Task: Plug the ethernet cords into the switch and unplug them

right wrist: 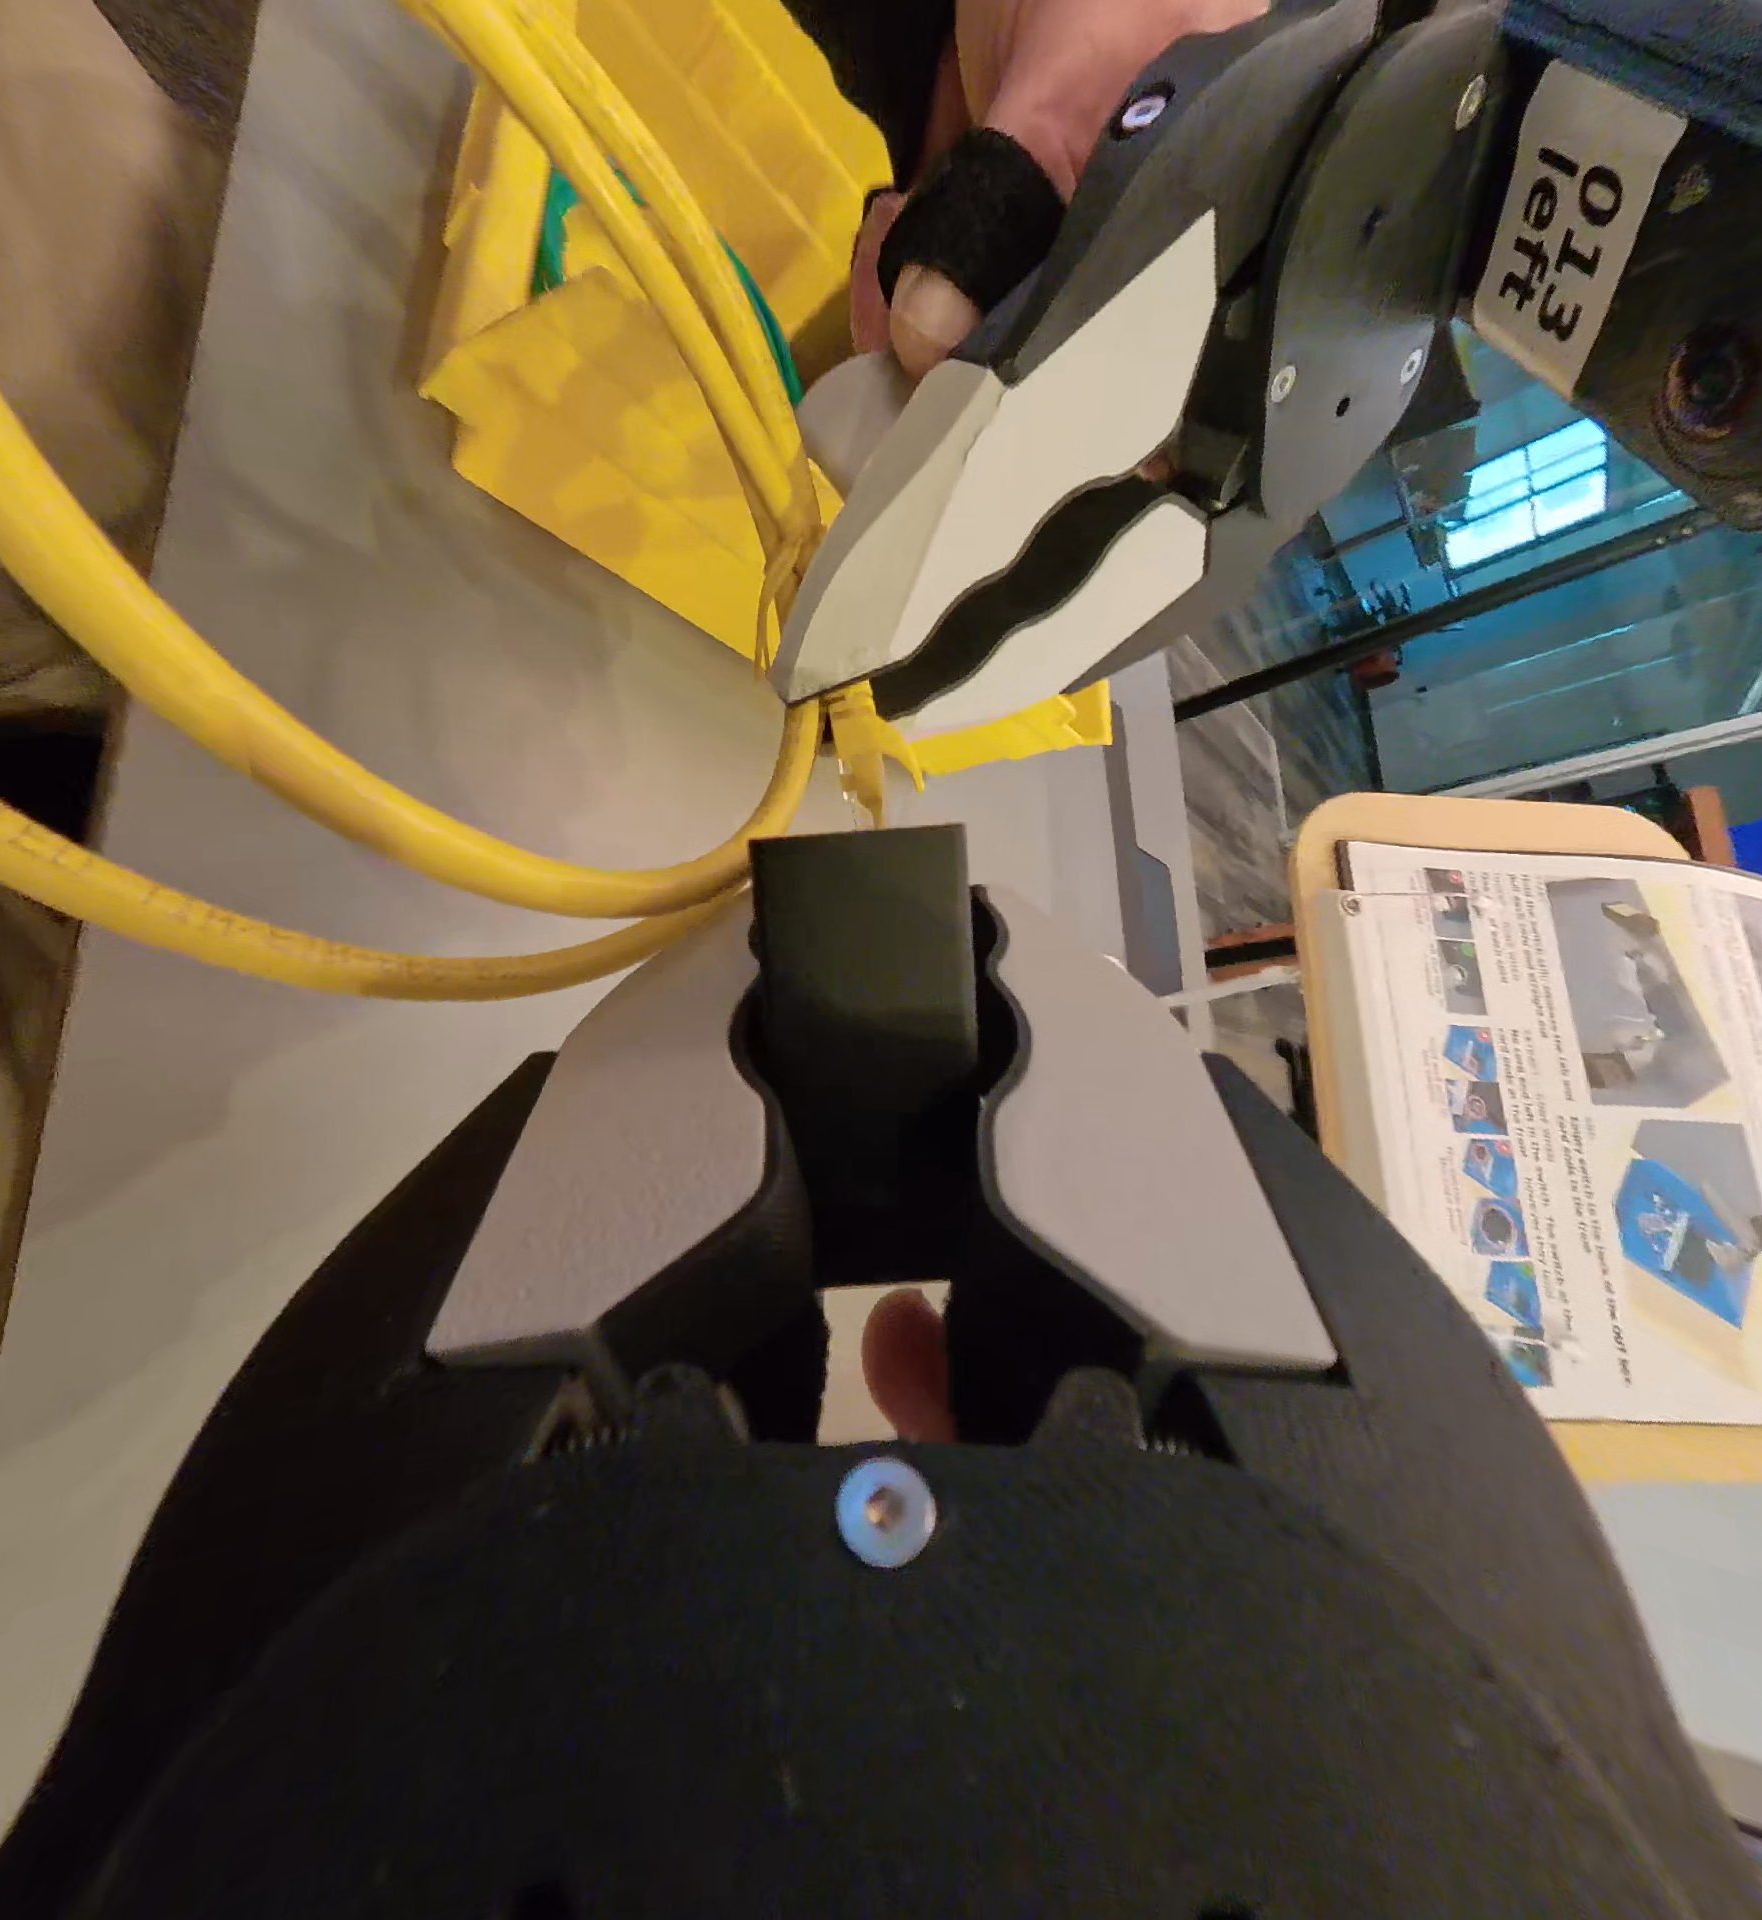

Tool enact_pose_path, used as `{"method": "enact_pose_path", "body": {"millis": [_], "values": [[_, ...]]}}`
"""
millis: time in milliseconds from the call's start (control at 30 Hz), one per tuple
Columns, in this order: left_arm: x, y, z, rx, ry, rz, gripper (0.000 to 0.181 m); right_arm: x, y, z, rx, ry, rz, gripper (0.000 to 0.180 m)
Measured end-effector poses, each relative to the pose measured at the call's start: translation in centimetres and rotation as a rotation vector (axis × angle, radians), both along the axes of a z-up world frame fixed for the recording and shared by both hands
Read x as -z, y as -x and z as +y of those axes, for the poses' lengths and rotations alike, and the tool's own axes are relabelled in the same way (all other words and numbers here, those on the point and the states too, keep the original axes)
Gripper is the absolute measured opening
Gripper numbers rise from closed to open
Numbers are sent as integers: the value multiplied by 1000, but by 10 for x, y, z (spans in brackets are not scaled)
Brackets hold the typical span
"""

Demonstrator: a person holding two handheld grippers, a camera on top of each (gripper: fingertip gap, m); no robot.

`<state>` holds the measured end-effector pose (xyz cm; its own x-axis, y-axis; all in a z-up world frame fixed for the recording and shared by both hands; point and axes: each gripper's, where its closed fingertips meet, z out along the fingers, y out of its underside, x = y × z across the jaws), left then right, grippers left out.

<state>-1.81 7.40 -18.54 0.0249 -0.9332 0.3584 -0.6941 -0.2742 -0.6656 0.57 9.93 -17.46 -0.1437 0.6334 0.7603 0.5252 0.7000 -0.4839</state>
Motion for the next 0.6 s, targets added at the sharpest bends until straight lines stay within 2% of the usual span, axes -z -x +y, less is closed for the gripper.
{"method": "enact_pose_path", "body": {"millis": [133, 367, 600], "values": [[-11, -2, -3, 12, 25, -75, 14, -6, -1, -3, -27, 68, 47, 36], [-15, -8, 4, -25, -2, -105, 13, -23, -4, 11, 83, 71, 98, 49], [-23, -13, 5, -25, -24, -165, 14, -24, -9, 17, 99, 197, 167, 56]]}}
